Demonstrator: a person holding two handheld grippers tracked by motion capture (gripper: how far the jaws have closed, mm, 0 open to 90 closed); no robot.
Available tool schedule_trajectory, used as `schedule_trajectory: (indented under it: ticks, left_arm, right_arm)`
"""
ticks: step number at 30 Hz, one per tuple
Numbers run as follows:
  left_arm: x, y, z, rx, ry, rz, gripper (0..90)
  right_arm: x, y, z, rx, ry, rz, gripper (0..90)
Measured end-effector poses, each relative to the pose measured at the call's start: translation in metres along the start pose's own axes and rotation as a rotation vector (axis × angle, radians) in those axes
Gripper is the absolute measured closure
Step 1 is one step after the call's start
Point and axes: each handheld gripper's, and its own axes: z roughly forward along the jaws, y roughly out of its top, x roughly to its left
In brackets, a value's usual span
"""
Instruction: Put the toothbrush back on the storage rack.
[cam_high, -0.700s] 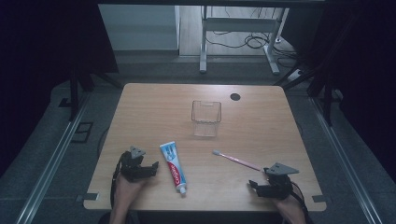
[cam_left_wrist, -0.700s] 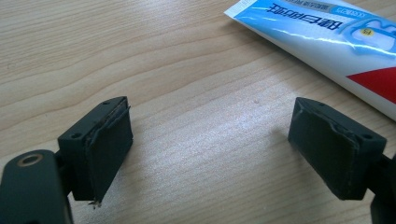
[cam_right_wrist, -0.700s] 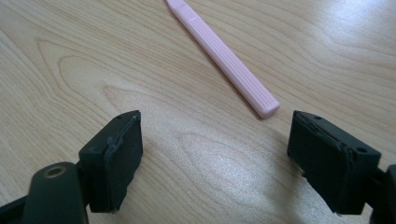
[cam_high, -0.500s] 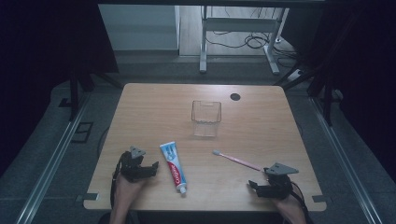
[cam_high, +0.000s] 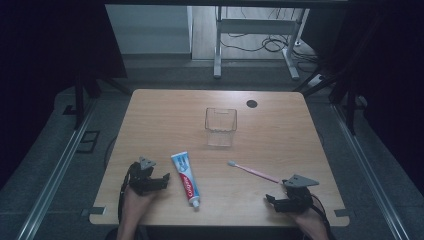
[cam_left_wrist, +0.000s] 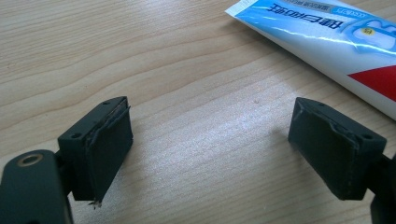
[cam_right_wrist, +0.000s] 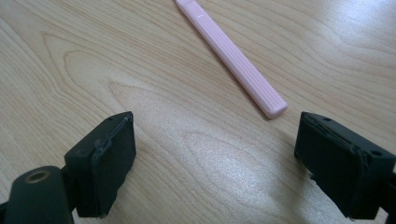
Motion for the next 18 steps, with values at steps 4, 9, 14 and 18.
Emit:
schedule_trajectory:
  ticks: [4,9,14,18]
  left_arm:
    - [-0.0002,-0.0001,0.0,0.0,-0.001,-0.004,13.6]
    - [0.0002,0.0001,0.0,0.0,0.0,0.003,13.6]
    - [0.0002,0.0,0.0,0.0,-0.001,0.002,13.6]
    - [-0.0001,0.0,0.0,0.0,-0.001,-0.002,13.6]
  right_arm:
    - [-0.0003,0.0,-0.0001,-0.003,0.004,-0.002,14.2]
    - [-0.0006,0.0016,-0.001,-0.005,-0.004,0.0,22.8]
    - [-0.0001,0.0043,-0.0027,0.012,0.002,0.0,30.6]
    - [-0.0007,0.0072,-0.0044,0.036,0.007,0.007,37.0]
